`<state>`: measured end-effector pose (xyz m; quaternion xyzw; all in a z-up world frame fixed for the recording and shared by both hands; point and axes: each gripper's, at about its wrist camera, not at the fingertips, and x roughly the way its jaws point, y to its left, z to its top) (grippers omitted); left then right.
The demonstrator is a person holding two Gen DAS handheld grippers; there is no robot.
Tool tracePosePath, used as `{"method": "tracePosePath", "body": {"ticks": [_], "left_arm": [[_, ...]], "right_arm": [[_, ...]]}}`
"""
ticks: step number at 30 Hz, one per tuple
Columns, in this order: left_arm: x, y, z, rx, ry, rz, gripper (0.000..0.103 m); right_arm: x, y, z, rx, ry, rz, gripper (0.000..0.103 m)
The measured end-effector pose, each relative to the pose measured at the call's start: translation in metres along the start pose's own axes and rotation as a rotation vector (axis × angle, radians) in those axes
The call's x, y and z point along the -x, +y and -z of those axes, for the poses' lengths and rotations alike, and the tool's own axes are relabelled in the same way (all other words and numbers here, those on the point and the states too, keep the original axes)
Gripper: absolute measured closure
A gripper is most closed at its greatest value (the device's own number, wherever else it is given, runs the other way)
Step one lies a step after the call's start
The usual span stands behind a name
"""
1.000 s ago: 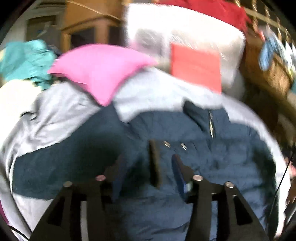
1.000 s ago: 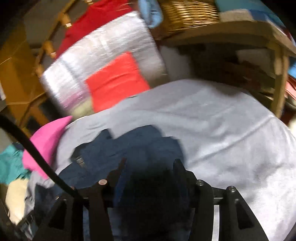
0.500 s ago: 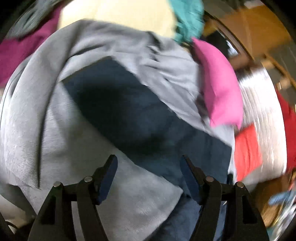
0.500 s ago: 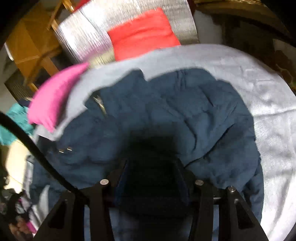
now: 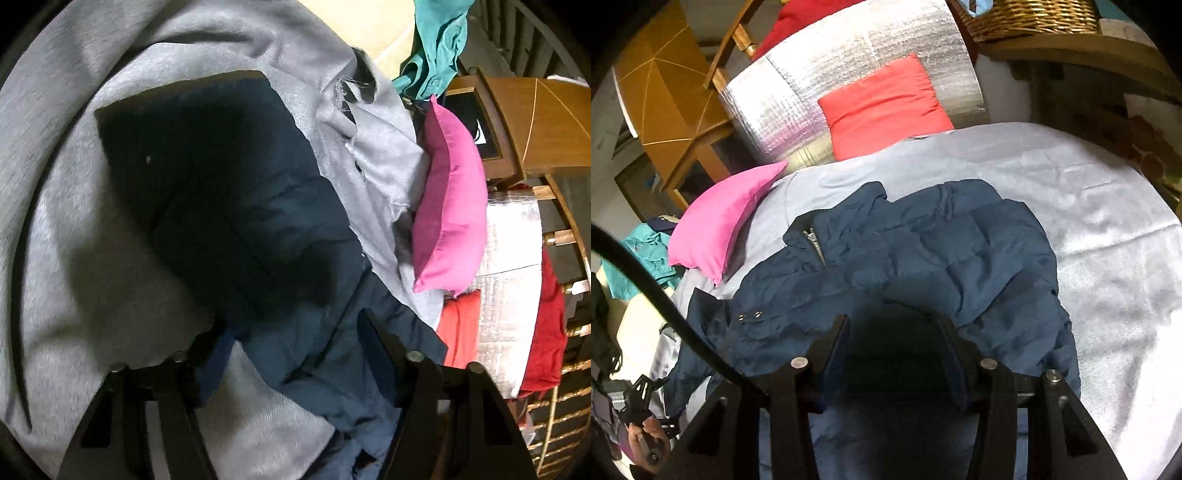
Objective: Fold large clothes
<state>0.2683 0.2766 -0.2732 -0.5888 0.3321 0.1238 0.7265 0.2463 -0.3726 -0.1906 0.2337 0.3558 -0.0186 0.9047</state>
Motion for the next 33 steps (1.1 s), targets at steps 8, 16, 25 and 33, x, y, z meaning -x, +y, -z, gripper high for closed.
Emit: {"method": "tracePosePath", "body": {"ticks": [8,16,25,33], "left_arm": [[0.002,-0.031,0.002,-0.174,-0.125,-0.146,0.092],[0.039,-0.123,0.063,-0.564,-0.273,0.009,0.094],[0.057,-0.189,0.189,-1.002,-0.291,0.306,0.094],[0.016,-0.206,0.295,-1.262,-0.039,0.362,0.094]], "right_arm": [[-0.002,-0.006,-0.003,0.012,-0.012,0.013,0.051],[0.011,-0.026,-0.010,-0.067,-0.061,0.022,0.051],[0.019,-0.053,-0.019,-0.156,-0.084,0.025,0.051],[0.025,-0.069,-0.025,-0.205,-0.097,0.017,0.051]]}}
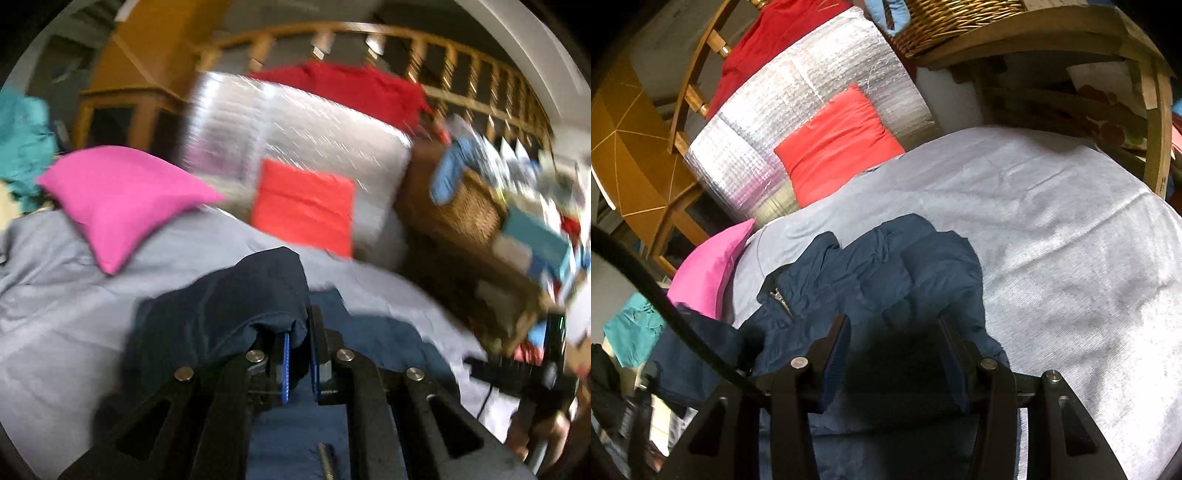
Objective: Fold large clothes
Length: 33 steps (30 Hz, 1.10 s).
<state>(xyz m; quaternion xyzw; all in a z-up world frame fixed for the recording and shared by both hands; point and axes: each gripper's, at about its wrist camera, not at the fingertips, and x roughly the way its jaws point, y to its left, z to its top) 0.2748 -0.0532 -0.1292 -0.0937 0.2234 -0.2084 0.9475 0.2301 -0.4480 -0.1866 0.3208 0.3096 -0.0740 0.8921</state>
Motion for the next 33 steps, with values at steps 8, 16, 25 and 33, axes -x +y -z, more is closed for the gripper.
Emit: {"method": "tracePosePath", "body": {"ticks": [8,16,25,33], "left_arm": [[-0.047,-0.029,0.034,-0.015,0.372,0.081,0.030],[0.004,0.037,0.026,0.205,0.438,0.221,0.023],[0.016,0.134,0.022,0.501,0.331,-0.006,0.021],[-0.005,0.143,0.034,0.513,0.437,-0.156,0.021]], "right_arm": [[0.001,-0.012,-0.009,-0.020,0.003,0.015,0.051],[-0.003,0.014,0.001,0.057,0.038,-0.040,0.050],[-0.011,0.074,0.031,0.259,0.093,-0.171,0.039],[-0.030,0.144,0.092,0.657,0.185,-0.189,0.012]]}}
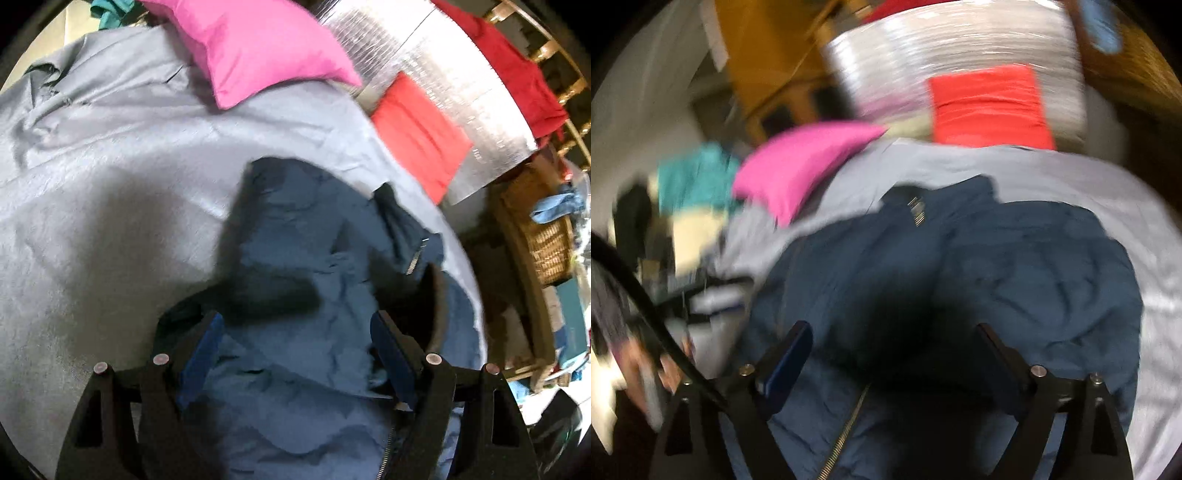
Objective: Fold large clothes
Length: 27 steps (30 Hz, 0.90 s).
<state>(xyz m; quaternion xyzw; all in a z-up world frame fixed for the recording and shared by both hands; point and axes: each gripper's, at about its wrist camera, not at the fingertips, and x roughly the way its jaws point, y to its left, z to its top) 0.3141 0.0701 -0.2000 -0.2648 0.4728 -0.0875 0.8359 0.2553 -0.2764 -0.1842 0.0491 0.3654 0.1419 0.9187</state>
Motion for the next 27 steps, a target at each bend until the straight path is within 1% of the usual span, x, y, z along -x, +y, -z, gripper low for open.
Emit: {"method": "tracePosePath", "body": {"ticks": [1,2,3,4,5,6,9,10,11,12,13,14,16,18,20,23,26,27], "left_arm": [[-0.003,0.002,0.000,0.014,0.011,-0.006,0.021],[-0.006,0.005,0.000,0.025,0.020,-0.011,0.021],[-0.008,0.007,0.000,0.034,0.029,-0.016,0.021],[-0.011,0.007,0.001,0.040,0.037,-0.018,0.021],[-0.012,0.006,0.002,0.041,0.041,-0.019,0.021],[-0.015,0.005,0.003,0.037,0.046,-0.025,0.021],[-0.019,-0.001,0.007,0.004,0.061,-0.058,0.021],[-0.021,-0.002,0.008,-0.008,0.069,-0.071,0.021],[-0.022,-0.002,0.009,-0.013,0.073,-0.079,0.021],[-0.023,-0.002,0.009,-0.015,0.076,-0.081,0.021],[-0.024,-0.001,0.009,-0.016,0.080,-0.082,0.021],[-0.024,-0.001,0.009,-0.018,0.083,-0.082,0.021],[-0.024,-0.001,0.009,-0.021,0.082,-0.082,0.021],[-0.026,-0.001,0.008,-0.018,0.083,-0.085,0.021],[-0.028,-0.001,0.008,-0.015,0.086,-0.086,0.021],[-0.027,-0.002,0.008,-0.017,0.085,-0.084,0.021],[-0.026,-0.004,0.008,-0.020,0.085,-0.084,0.021],[-0.026,-0.003,0.008,-0.022,0.085,-0.086,0.021]], "right_arm": [[-0.011,0.013,0.003,0.078,0.028,0.046,0.012],[-0.018,0.021,0.004,0.123,0.038,0.081,0.012],[-0.025,0.026,0.005,0.163,0.040,0.122,0.012],[-0.034,0.032,0.004,0.197,0.027,0.195,0.012],[-0.037,0.033,0.003,0.198,0.011,0.226,0.012],[-0.040,0.032,-0.002,0.171,-0.012,0.243,0.012],[-0.032,0.014,-0.016,0.024,-0.094,0.276,0.013],[-0.024,-0.001,-0.021,-0.069,-0.133,0.258,0.013],[-0.019,-0.015,-0.023,-0.150,-0.149,0.221,0.013],[-0.013,-0.037,-0.023,-0.268,-0.158,0.161,0.012],[-0.007,-0.061,-0.019,-0.394,-0.163,0.099,0.012],[-0.005,-0.075,-0.015,-0.474,-0.167,0.063,0.012],[0.000,-0.113,-0.001,-0.678,-0.171,0.004,0.012],[0.002,-0.128,0.004,-0.737,-0.173,-0.014,0.012],[0.004,-0.132,0.004,-0.757,-0.182,-0.033,0.012],[-0.004,-0.138,0.005,-0.811,-0.168,-0.100,0.011],[-0.020,-0.157,0.015,-0.923,-0.165,-0.186,0.012],[-0.027,-0.166,0.020,-0.973,-0.159,-0.217,0.013]]}}
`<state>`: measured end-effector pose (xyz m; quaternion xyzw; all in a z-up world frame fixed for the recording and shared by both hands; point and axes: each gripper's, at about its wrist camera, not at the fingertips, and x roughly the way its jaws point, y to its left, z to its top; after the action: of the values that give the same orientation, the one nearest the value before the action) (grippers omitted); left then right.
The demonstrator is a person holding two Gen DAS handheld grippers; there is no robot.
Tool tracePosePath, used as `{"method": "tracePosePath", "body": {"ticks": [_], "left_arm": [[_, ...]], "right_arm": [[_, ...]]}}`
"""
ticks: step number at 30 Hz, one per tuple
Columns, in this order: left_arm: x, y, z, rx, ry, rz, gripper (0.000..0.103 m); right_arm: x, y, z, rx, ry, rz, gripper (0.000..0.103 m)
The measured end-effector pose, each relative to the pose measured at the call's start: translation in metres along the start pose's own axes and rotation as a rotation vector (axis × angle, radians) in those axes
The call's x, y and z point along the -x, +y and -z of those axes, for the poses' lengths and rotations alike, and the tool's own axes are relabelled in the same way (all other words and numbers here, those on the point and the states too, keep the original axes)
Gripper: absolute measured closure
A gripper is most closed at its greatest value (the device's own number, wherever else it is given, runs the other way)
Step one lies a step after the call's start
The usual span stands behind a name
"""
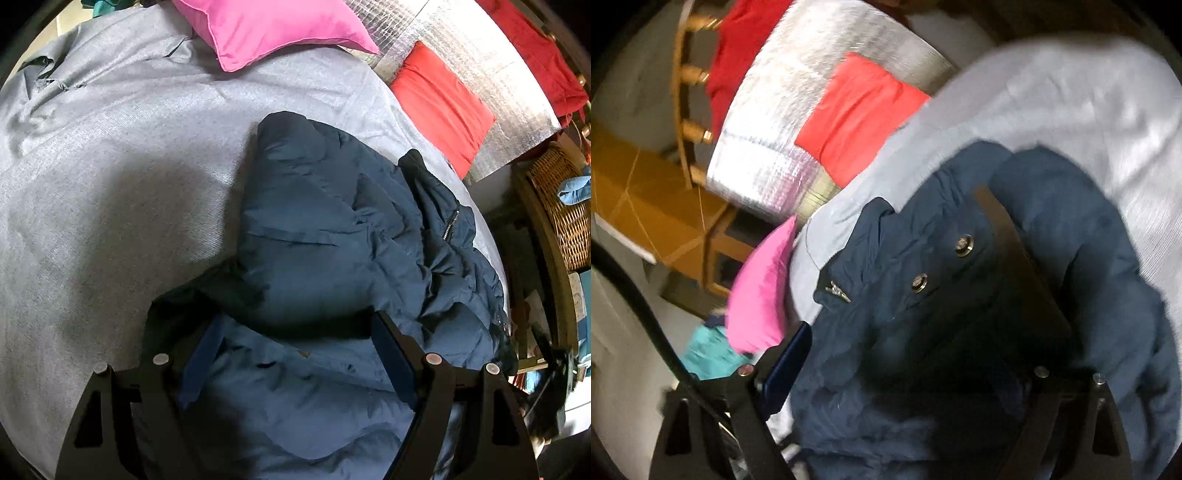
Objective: Fold large clothes
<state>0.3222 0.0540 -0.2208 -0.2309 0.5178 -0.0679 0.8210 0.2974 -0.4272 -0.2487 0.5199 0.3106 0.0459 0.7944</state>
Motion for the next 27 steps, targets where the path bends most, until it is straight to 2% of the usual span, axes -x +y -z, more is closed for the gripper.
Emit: {"method": "tracePosePath", "body": {"ticks": [1,2,3,5,7,9,12,13,15,18,20,22,23,25,26,27], "left_arm": [[0.000,0.001,0.000,0.000,0.001,-0.001,0.021],[0.000,0.001,-0.001,0.000,0.003,0.000,0.021],[0.000,0.002,-0.001,0.000,0.004,0.001,0.021],[-0.001,0.003,-0.002,-0.005,0.001,-0.002,0.021],[0.001,0.001,-0.002,-0.010,-0.012,-0.011,0.021],[0.007,-0.002,-0.003,-0.020,-0.047,-0.034,0.021],[0.017,-0.008,-0.004,-0.056,-0.100,-0.062,0.021],[0.017,-0.009,-0.004,-0.065,-0.100,-0.066,0.021],[0.008,-0.008,-0.004,-0.071,-0.065,-0.086,0.021],[-0.008,-0.006,-0.001,-0.093,0.007,-0.127,0.021],[-0.008,-0.011,-0.001,-0.114,-0.003,-0.146,0.021],[-0.004,-0.013,-0.001,-0.122,-0.011,-0.145,0.021],[-0.002,-0.014,-0.002,-0.121,-0.017,-0.143,0.021],[0.006,-0.015,-0.003,-0.123,-0.049,-0.141,0.021],[0.011,-0.015,-0.004,-0.126,-0.071,-0.141,0.021],[0.016,-0.015,-0.005,-0.128,-0.096,-0.139,0.021]], "right_arm": [[-0.005,-0.010,-0.004,-0.046,0.014,-0.010,0.017],[-0.008,-0.017,-0.006,-0.074,0.022,-0.007,0.029],[-0.012,-0.024,-0.008,-0.104,0.027,0.002,0.053],[-0.017,-0.035,-0.009,-0.144,0.042,0.010,0.077],[-0.014,-0.037,-0.009,-0.149,0.030,0.001,0.083],[0.000,-0.018,-0.008,-0.063,-0.009,0.005,0.088],[0.019,0.012,-0.001,0.075,-0.071,0.011,0.088],[0.023,0.016,0.002,0.099,-0.074,0.023,0.088],[0.029,0.013,0.008,0.121,-0.072,0.101,0.088],[0.017,0.000,0.007,0.140,-0.023,0.241,0.088],[0.010,-0.007,0.002,0.127,0.025,0.257,0.085],[0.017,-0.011,-0.004,0.083,0.046,0.230,0.082],[0.022,-0.010,-0.007,0.074,0.040,0.221,0.075],[0.044,-0.009,-0.018,0.072,-0.028,0.203,0.054],[0.056,-0.012,-0.020,0.072,-0.072,0.200,0.036],[0.069,-0.013,-0.023,0.073,-0.125,0.201,0.026]]}}
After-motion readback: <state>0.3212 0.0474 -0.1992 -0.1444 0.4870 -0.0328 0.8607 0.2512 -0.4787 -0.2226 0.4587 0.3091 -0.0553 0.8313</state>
